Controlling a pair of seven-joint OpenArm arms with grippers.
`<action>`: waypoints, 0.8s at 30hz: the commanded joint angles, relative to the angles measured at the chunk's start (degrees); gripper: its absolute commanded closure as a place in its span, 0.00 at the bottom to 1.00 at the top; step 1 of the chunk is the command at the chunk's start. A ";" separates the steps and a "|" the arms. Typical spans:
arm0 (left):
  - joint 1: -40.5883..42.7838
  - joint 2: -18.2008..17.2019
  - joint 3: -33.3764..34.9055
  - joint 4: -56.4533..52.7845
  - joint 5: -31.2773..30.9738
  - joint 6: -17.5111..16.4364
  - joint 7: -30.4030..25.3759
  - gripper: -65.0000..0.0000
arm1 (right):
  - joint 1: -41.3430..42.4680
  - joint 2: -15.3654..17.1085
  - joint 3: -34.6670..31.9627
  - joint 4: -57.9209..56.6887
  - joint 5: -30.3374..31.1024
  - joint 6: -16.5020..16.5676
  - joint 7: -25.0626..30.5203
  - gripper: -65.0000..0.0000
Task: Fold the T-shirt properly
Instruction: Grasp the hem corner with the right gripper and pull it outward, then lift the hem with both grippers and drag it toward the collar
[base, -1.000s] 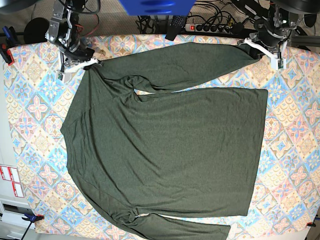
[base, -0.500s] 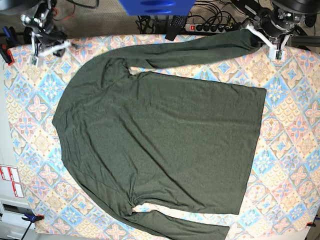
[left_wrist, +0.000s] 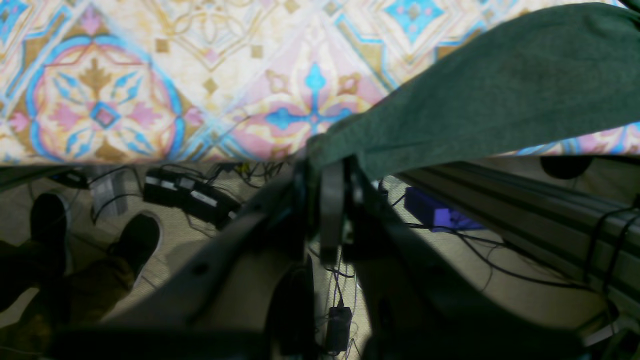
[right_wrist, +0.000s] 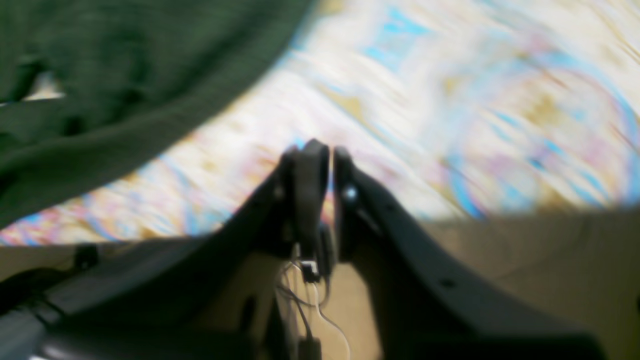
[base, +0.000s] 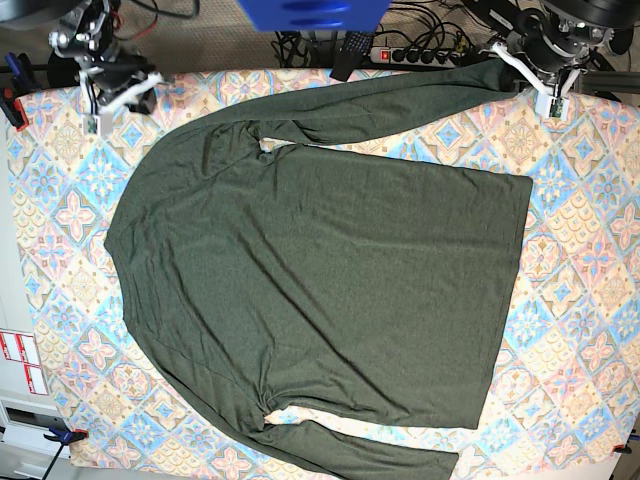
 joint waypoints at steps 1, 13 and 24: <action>0.26 -0.60 -0.38 0.76 -0.13 -0.13 -0.77 1.00 | 0.73 1.29 0.27 0.95 0.66 0.08 0.84 0.81; 0.08 -0.51 -0.38 0.67 -0.13 -0.13 -0.77 1.00 | 13.12 1.21 0.36 -7.22 0.66 0.08 -5.58 0.69; -0.01 -0.51 -0.47 0.58 -0.13 -0.13 -0.77 1.00 | 13.91 1.21 0.27 -15.40 0.66 0.08 -5.49 0.68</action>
